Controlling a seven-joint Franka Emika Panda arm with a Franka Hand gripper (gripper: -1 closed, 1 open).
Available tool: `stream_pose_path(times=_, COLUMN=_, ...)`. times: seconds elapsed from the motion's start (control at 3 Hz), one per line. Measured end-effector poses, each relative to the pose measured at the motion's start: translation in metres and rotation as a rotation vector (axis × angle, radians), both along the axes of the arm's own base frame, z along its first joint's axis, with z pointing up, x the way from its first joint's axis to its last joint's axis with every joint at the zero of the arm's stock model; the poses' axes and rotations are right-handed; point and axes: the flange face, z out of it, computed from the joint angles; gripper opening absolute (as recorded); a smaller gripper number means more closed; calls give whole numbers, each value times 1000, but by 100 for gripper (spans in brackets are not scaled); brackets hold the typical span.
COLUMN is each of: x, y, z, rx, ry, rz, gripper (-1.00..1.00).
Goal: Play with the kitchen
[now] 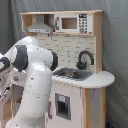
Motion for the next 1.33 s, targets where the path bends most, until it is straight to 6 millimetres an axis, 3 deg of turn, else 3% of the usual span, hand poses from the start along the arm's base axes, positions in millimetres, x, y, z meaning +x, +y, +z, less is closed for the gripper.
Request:
stream_pose_path(times=0.33, x=13, y=-9, z=17, rx=-63, ry=-59, rz=-19, gripper=100)
stream_pose_path(times=1.33, x=-3, y=-22, z=58, rx=-319, ry=-235, rz=-43, gripper=100)
